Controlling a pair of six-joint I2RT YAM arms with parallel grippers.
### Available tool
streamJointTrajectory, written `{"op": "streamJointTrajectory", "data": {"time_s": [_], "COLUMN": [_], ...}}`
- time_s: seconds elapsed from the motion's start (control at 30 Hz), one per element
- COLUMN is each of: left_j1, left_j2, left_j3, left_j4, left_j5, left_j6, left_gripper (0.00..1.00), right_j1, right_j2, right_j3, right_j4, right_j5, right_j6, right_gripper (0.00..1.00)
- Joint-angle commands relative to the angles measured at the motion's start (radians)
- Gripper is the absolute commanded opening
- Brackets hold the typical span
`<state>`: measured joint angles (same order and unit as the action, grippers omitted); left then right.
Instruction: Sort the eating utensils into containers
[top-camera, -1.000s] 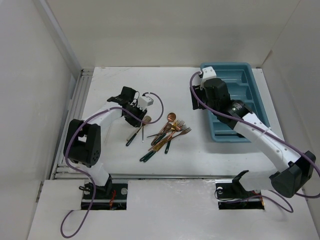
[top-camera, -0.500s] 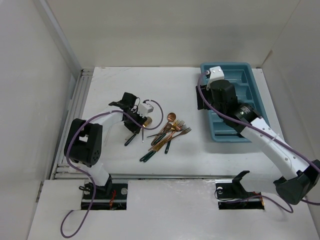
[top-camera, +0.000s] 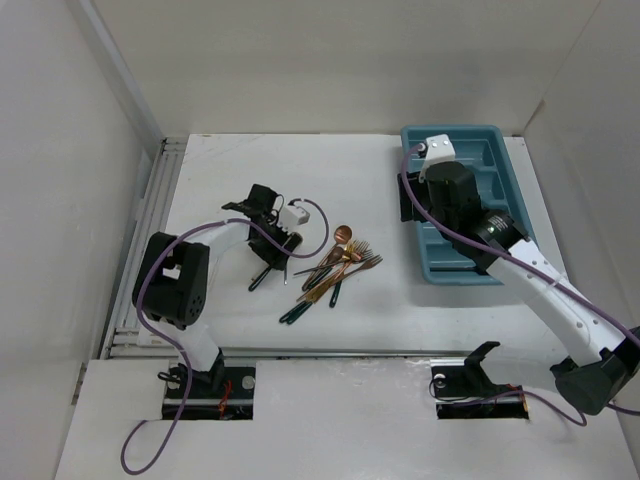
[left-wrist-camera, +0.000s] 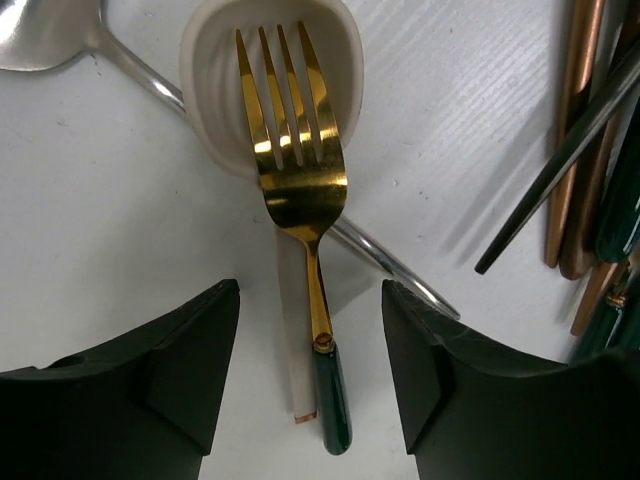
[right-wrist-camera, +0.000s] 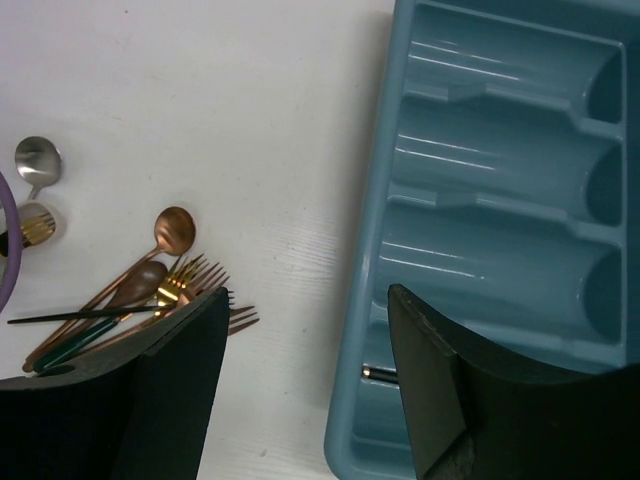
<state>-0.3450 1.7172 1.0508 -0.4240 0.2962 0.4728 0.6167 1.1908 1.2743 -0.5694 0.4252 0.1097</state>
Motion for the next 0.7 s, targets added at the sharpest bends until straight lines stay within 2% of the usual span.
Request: {"op": "streamJointTrajectory", "data": {"time_s": [0.0,0.17,0.3,0.47,0.57,0.67], "left_j1": [0.005,-0.005,-0.026,-0.035,-0.035,-0.045], "left_j2": [-0.083,-0.198,-0.283,-0.245,-0.223,-0.186], "left_j3": [0.048,-0.003,-0.090,-0.170,-0.170,-0.170], "left_j4": [-0.067,-0.058,-0.078,-0.050,-0.041,-0.009], "left_j5": [0.028,-0.062,-0.062,-0.075,-0.055,-0.075], "left_j6": [-0.003,-0.007,0.023,0.032,0.023,-0.003], "left_gripper": [0.57,0.57,0.45,0.43,0.38,0.38], "right_j1": [0.006,0.006,0.006,0.006,0.006,0.006], "right_j2": [-0.039,-0.048,-0.048,-0.048,-0.048,-0.048], "right_j3": [0.000,-0.009,-0.009,-0.018,-0.018,-0.018], "right_j4": [-0.012,-0.012,-0.021,-0.012,-0.012,-0.021], "right_j5": [0.030,0.030,0.030,0.021,0.021,0.021], "right_j6": [0.008,0.008,0.018,0.018,0.027,0.027], "right_gripper": [0.69,0.69,0.69,0.69,0.69,0.69]}}
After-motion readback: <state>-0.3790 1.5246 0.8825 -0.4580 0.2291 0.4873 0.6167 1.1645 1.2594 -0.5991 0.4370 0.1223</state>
